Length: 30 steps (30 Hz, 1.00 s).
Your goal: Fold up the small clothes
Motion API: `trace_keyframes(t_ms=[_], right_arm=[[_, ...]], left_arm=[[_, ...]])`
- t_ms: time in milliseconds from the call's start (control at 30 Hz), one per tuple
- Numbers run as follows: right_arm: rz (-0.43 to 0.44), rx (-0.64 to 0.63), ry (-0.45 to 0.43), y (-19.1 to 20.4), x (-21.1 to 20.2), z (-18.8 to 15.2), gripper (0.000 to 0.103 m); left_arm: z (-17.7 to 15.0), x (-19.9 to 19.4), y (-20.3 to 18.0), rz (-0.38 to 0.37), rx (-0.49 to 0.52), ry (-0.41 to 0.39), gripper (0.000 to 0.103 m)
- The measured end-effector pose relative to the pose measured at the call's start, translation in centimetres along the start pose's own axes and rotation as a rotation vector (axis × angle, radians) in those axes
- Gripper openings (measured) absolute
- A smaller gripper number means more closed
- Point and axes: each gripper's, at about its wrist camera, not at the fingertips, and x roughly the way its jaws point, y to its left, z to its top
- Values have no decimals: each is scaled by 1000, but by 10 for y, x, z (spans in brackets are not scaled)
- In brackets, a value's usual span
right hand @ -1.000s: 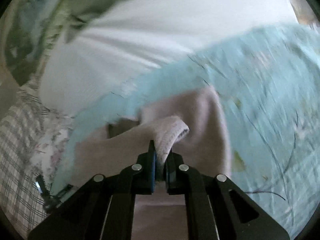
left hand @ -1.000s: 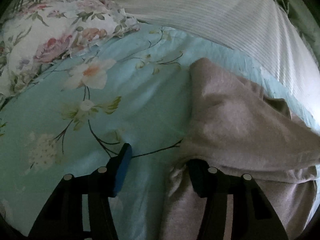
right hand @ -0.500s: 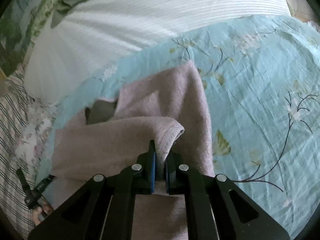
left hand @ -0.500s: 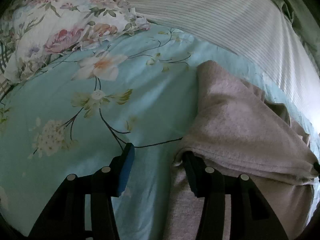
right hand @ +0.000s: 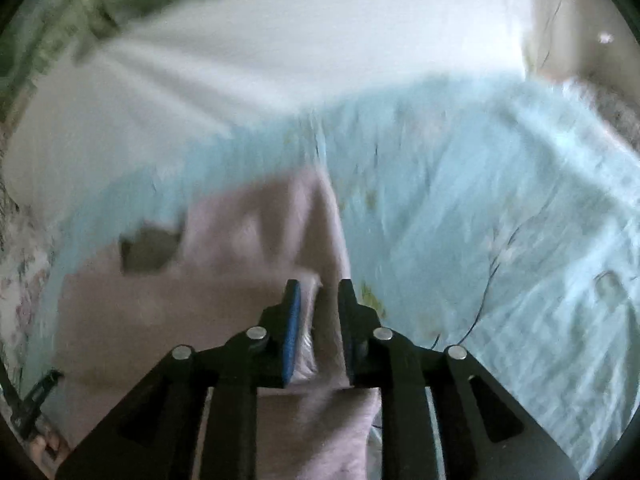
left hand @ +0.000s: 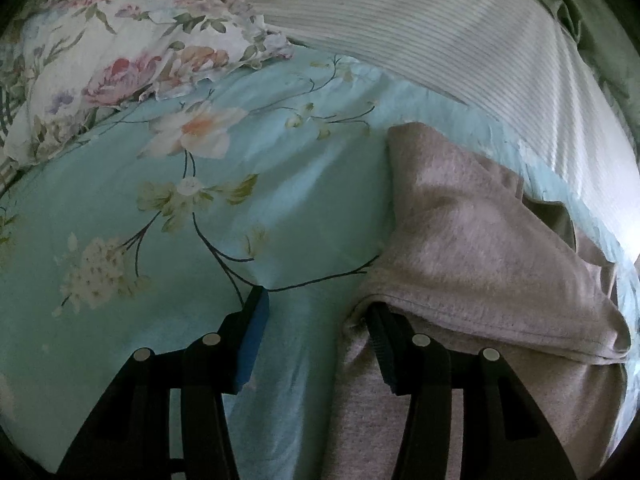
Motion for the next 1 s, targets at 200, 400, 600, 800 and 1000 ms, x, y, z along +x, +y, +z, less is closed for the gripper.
trace_keyframes(t_ms=[200,400,600,800,1000], right_arm=[[208,-143,205,49,45,-11,46],[93,-28,217,5,41,-8,34],[210,-42,186,-25,-26,-18,56],[330,8,258,-56,-49,-75,57],[414,-27,388,-72,-71,-137,57]], left_arm=[[1,2,-1,6,3,7,52],[1,0,1,-17,10,28,52],[-29,-34,1,-114,55,91,57],[-79,-84,16,-193,131,130,58],[-132,-125,36,-253,184,174,58]])
